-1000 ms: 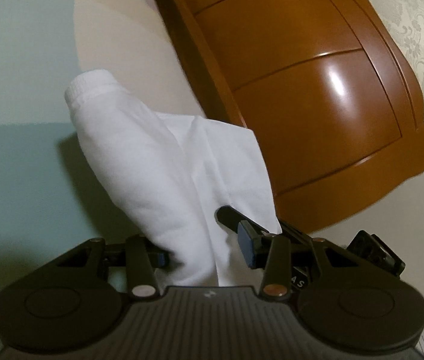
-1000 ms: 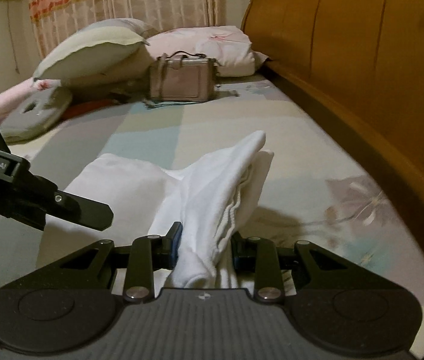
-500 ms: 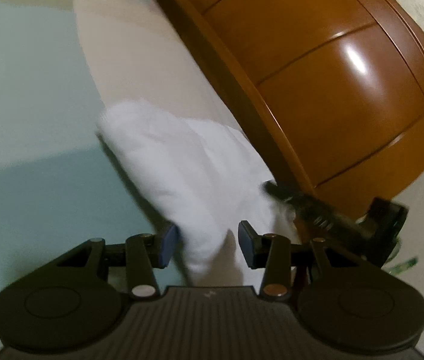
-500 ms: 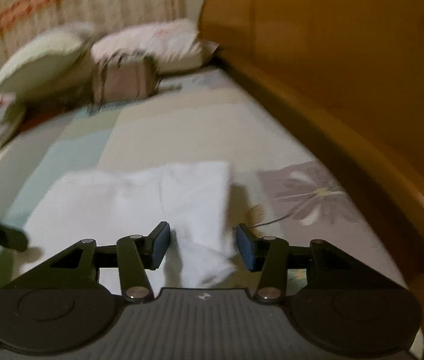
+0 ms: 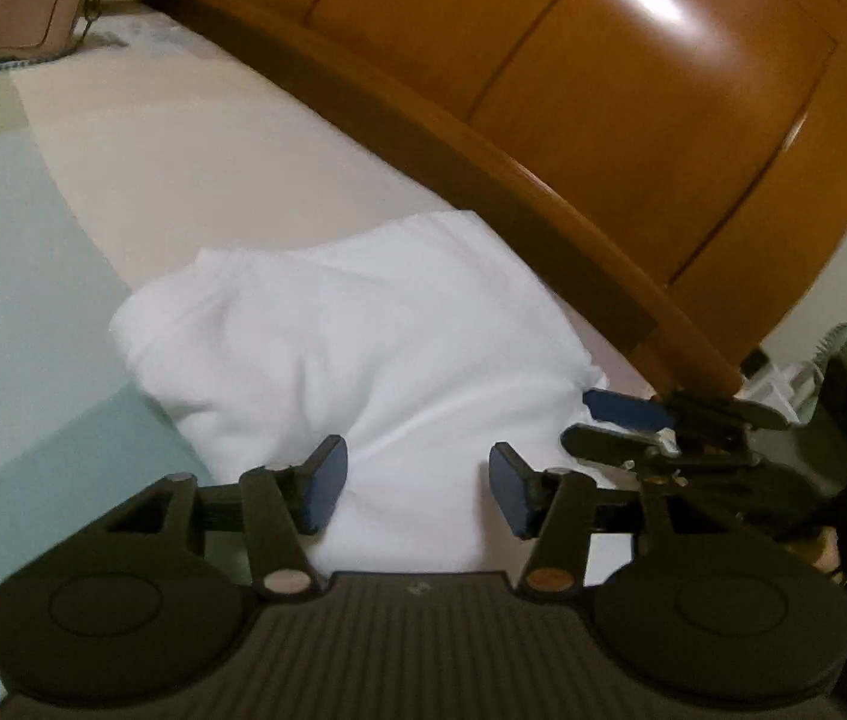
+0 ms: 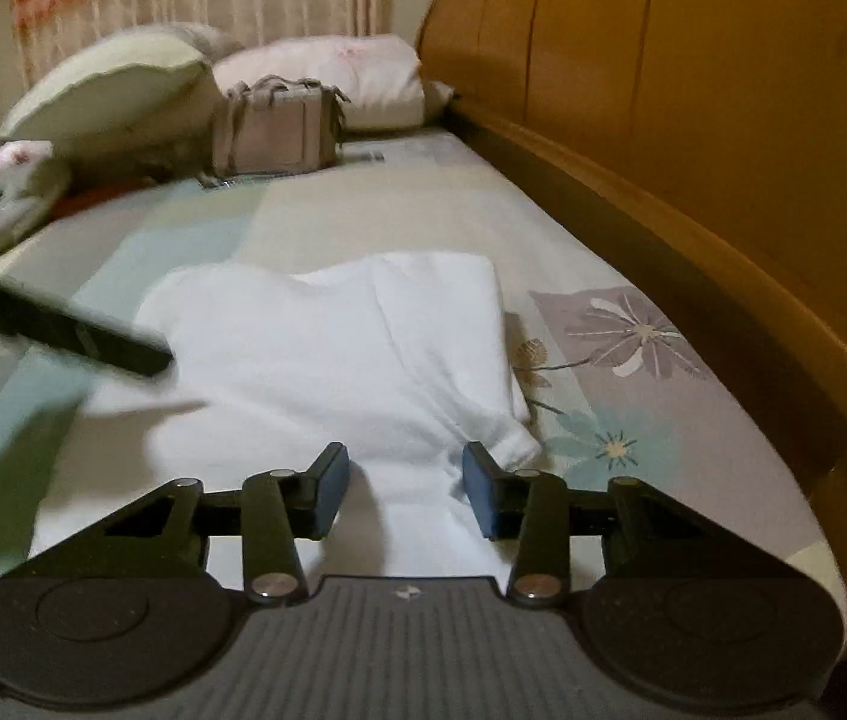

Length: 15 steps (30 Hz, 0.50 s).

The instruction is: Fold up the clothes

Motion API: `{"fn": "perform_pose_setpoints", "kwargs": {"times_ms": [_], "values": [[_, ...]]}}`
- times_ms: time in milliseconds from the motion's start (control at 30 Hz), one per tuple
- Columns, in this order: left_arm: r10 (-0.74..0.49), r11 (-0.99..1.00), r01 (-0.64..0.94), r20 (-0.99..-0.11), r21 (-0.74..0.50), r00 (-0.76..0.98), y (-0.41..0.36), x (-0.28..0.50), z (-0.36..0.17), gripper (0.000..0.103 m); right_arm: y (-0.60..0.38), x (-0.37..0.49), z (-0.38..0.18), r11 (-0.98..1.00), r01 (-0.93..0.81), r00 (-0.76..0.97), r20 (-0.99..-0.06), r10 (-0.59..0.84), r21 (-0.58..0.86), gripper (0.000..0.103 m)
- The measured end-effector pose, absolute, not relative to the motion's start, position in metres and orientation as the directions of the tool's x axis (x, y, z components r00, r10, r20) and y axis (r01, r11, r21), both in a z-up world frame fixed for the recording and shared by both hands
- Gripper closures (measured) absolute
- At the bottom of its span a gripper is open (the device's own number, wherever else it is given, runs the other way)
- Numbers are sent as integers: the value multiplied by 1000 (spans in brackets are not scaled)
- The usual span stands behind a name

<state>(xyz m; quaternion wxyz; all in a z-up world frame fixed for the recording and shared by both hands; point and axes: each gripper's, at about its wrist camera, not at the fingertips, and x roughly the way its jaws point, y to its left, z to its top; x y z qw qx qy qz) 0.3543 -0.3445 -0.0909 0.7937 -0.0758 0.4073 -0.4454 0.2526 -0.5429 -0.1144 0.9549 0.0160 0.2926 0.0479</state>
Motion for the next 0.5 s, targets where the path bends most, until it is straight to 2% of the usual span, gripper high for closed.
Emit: {"fn": "perform_pose_setpoints", "kwargs": {"times_ms": [100, 233, 367, 500], "values": [[-764, 605, 630, -575, -486, 291, -330, 347, -78, 49, -534, 245, -123, 995, -93, 809, -580, 97, 36, 51], [-773, 624, 562, -536, -543, 340, -304, 349, -70, 23, -518, 213, -116, 991, -106, 828, -544, 132, 78, 44], [-750, 661, 390, -580, -641, 318, -290, 383, -106, 24, -508, 191, -120, 975, -88, 843, -506, 181, 202, 43], [-814, 574, 282, -500, -769, 295, -290, 412, -133, 24, -502, 177, -124, 949, -77, 857, -465, 220, 307, 42]]}}
